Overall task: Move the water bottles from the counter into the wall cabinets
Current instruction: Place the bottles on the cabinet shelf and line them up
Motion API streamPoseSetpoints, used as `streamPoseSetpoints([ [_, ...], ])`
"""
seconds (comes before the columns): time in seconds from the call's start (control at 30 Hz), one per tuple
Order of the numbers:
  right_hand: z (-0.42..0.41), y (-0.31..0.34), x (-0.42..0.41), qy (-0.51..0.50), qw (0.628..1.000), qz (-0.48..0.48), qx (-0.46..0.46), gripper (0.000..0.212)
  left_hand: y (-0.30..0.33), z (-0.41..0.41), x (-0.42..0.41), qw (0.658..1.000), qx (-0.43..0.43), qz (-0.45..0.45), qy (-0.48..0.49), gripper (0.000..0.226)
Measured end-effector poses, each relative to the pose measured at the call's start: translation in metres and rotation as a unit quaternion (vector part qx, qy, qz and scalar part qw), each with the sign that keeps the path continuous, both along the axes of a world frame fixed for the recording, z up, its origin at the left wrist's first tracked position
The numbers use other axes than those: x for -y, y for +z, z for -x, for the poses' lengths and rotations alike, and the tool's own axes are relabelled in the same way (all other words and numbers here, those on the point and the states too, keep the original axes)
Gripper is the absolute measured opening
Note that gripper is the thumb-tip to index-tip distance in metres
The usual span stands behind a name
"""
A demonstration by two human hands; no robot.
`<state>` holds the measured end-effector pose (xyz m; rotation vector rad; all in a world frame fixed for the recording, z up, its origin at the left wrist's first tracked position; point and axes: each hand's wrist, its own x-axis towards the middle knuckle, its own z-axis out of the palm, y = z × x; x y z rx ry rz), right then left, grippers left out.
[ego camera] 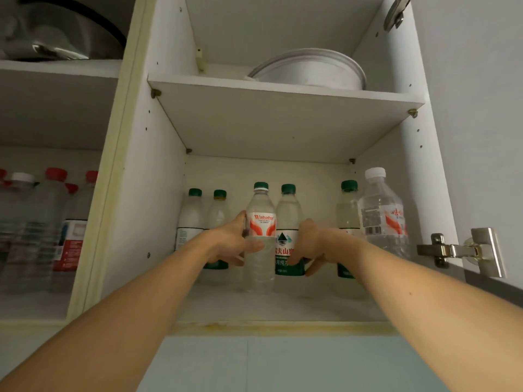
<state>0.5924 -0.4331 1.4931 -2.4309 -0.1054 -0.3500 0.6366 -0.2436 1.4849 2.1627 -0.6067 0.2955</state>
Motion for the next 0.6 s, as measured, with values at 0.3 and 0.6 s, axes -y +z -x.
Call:
streamPoseSetpoints([
  [0.3, -0.047, 0.016, -0.015, 0.02, 0.998, 0.022, -0.057, 0.054, 0.02, -0.02, -0.01, 0.956, 0.204, -0.175, 0.119, 0.133],
  [0.6, -0.083, 0.0, -0.009, 0.045, 0.999, -0.019, -0.004, 0.062, 0.038, -0.048, -0.007, 0.861, 0.269, -0.362, 0.235, 0.121],
])
